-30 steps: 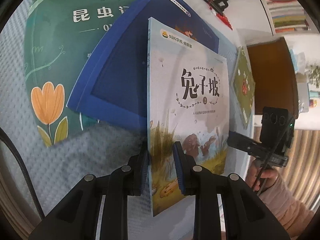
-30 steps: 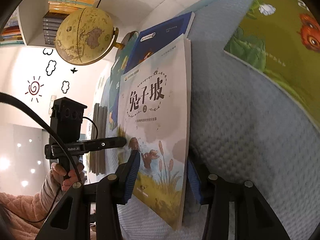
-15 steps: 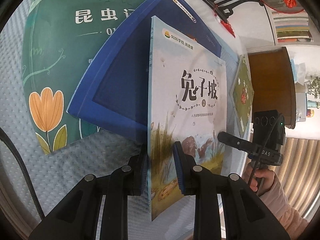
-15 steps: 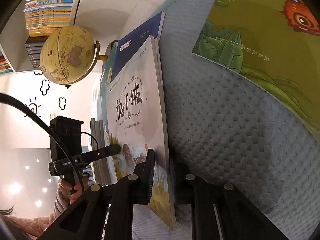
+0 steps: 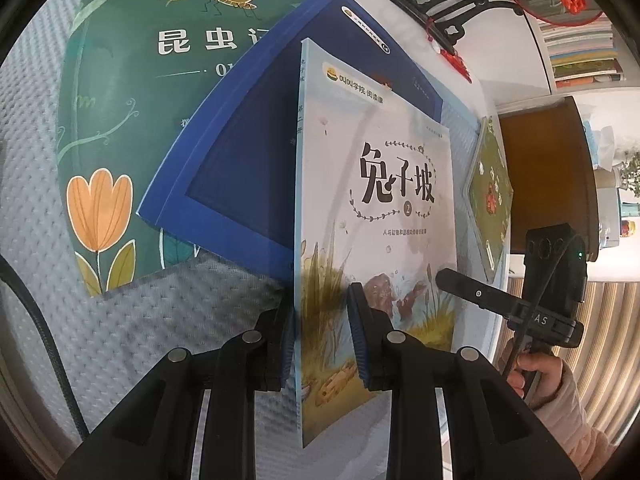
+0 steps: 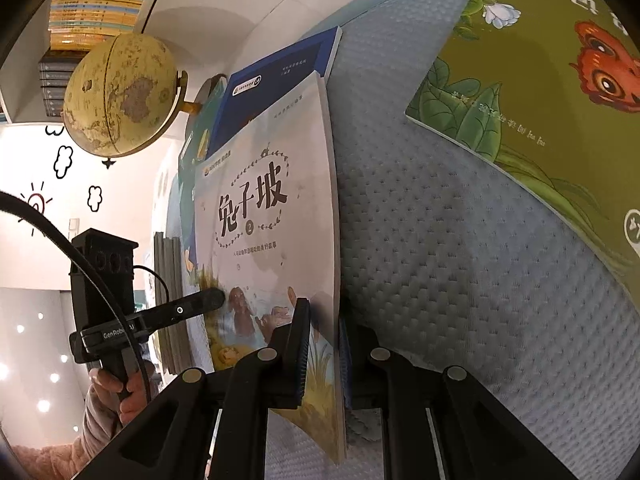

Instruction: Organize books

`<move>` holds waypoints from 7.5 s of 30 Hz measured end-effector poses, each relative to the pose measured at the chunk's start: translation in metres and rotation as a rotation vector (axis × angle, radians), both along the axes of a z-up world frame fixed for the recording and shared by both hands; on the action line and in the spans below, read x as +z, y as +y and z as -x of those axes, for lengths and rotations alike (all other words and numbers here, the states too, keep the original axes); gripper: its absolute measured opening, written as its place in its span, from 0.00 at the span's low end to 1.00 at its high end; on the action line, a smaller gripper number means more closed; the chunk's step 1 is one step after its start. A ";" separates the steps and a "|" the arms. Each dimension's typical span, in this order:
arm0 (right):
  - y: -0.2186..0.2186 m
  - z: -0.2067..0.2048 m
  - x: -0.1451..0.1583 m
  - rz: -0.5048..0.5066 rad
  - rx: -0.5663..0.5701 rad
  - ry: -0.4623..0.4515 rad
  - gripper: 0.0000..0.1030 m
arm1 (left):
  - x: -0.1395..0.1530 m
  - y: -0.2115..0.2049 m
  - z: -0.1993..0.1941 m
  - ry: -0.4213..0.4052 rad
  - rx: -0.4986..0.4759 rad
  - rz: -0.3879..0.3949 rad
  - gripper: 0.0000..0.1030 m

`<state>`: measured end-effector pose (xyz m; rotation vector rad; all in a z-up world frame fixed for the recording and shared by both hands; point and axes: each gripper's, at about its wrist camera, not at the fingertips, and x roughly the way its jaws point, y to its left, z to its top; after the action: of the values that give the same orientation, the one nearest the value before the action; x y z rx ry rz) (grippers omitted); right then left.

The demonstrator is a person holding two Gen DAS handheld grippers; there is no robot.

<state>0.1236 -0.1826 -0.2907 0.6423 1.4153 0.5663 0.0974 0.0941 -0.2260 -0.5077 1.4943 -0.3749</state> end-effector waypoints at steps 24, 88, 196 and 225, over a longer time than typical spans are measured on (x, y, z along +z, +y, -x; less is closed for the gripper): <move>0.015 0.031 0.061 0.055 -0.055 -0.103 0.09 | 0.044 -0.017 0.021 -0.124 -0.016 -0.130 0.24; 0.264 0.027 0.209 0.011 0.305 -0.468 0.10 | 0.154 0.209 0.071 -0.399 0.233 -0.196 0.24; 0.026 0.054 0.025 0.045 0.062 -0.076 0.43 | 0.014 -0.027 0.053 -0.050 -0.179 -0.147 0.36; 0.005 0.027 -0.008 -0.195 0.078 0.005 0.31 | 0.000 -0.005 0.012 0.107 -0.085 -0.006 0.34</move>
<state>0.0965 -0.1773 -0.2989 0.7461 1.4054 0.7713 0.0855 0.0894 -0.2257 -0.4663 1.6234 -0.4145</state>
